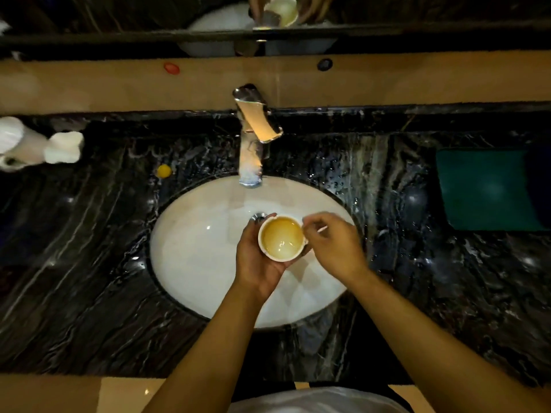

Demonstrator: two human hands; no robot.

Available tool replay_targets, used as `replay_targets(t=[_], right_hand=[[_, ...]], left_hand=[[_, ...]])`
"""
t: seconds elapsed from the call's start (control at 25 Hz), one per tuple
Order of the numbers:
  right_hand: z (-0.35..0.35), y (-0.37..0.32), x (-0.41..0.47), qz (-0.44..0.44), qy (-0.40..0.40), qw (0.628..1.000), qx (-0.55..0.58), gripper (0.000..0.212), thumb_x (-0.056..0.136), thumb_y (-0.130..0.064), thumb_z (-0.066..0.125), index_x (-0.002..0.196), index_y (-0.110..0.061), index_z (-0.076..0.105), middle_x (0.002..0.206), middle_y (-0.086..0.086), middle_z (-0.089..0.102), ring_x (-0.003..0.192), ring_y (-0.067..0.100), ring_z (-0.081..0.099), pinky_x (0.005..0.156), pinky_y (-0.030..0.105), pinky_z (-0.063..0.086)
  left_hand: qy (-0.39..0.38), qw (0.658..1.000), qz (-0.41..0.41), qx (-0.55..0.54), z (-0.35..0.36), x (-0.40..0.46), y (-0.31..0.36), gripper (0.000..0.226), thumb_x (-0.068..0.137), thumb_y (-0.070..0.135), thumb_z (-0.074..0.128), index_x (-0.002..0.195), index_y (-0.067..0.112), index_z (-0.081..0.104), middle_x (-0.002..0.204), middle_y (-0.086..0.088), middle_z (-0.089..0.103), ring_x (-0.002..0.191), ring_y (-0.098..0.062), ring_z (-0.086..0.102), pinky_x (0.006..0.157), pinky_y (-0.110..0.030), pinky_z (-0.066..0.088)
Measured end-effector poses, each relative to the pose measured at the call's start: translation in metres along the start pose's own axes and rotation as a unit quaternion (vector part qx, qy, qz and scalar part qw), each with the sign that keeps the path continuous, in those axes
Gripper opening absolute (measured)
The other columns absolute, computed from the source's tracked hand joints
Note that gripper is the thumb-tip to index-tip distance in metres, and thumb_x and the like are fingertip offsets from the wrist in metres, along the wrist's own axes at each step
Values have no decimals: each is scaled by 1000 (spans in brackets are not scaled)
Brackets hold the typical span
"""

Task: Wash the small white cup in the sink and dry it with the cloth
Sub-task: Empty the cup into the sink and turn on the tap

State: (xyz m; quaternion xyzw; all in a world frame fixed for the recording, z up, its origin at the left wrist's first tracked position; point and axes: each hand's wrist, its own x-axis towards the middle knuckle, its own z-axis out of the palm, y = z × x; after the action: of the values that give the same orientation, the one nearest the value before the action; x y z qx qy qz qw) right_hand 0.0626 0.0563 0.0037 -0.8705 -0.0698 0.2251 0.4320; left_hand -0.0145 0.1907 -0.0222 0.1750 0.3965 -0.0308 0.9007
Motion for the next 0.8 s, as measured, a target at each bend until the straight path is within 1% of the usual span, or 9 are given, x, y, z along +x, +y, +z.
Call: replay_targets(t=[0.08, 0.12, 0.2, 0.24, 0.32, 0.4, 0.52, 0.68, 0.8], right_hand=[[-1, -31, 23, -62, 39, 997, -7, 23, 97, -25, 60, 117, -17, 68, 115, 5, 65, 85, 2, 59, 76, 15, 48], [-2, -51, 37, -98, 71, 993, -6, 28, 98, -28, 59, 123, -18, 65, 118, 5, 59, 87, 4, 57, 78, 16, 48], [-4, -92, 64, -163, 106, 980, -33, 43, 97, -39, 55, 137, -23, 56, 117, 1, 48, 97, 13, 56, 84, 27, 50], [-4, -110, 77, -181, 98, 975, -81, 53, 96, -45, 51, 146, -26, 48, 117, 1, 45, 99, 17, 56, 83, 31, 49], [2, -139, 99, -178, 49, 960, -212, 67, 97, -54, 45, 157, -30, 28, 125, 9, 50, 101, 27, 58, 79, 37, 48], [12, -155, 114, -163, 14, 939, -303, 70, 100, -54, 42, 160, -29, 17, 131, 19, 54, 105, 37, 60, 75, 41, 48], [20, -162, 118, -168, 23, 922, -349, 65, 104, -49, 37, 161, -29, 12, 126, 23, 56, 100, 40, 62, 67, 40, 45], [17, -165, 117, -167, 14, 928, -331, 65, 104, -47, 38, 161, -29, 13, 119, 23, 58, 96, 40, 61, 71, 44, 51], [14, -172, 118, -174, -7, 924, -341, 65, 104, -43, 40, 161, -25, 15, 113, 24, 63, 93, 41, 62, 70, 43, 49]], left_hand=[[16, 1000, 15, -8, -8, 3, 17, 43, 101, 48, 46, 118, 14, 66, 136, -24, 62, 129, -49, 58, 88, -68, 56], [28, 999, 20, -9, -12, 4, 25, 45, 102, 49, 45, 120, 13, 66, 141, -26, 60, 132, -52, 54, 91, -71, 53], [43, 998, 33, -18, -16, 8, 37, 47, 103, 49, 44, 118, 12, 68, 141, -27, 60, 133, -54, 52, 97, -74, 48], [44, 998, 41, -24, -17, 10, 41, 46, 103, 49, 44, 116, 12, 69, 139, -27, 61, 133, -53, 52, 98, -75, 47], [40, 997, 54, -37, -20, 13, 50, 44, 104, 47, 44, 118, 12, 68, 140, -27, 60, 134, -52, 52, 98, -73, 48], [35, 997, 59, -46, -22, 19, 57, 43, 104, 45, 44, 120, 12, 66, 139, -26, 61, 135, -51, 52, 95, -72, 51], [29, 997, 58, -52, -22, 27, 65, 40, 103, 43, 47, 121, 13, 66, 135, -22, 63, 133, -47, 55, 92, -71, 52], [27, 997, 64, -36, -18, 33, 74, 28, 98, 29, 58, 120, 14, 68, 131, -22, 66, 116, -43, 65, 91, -70, 54], [27, 998, 57, -30, -17, 35, 78, 28, 94, 22, 63, 119, 14, 70, 138, -25, 64, 112, -43, 68, 93, -72, 52]])
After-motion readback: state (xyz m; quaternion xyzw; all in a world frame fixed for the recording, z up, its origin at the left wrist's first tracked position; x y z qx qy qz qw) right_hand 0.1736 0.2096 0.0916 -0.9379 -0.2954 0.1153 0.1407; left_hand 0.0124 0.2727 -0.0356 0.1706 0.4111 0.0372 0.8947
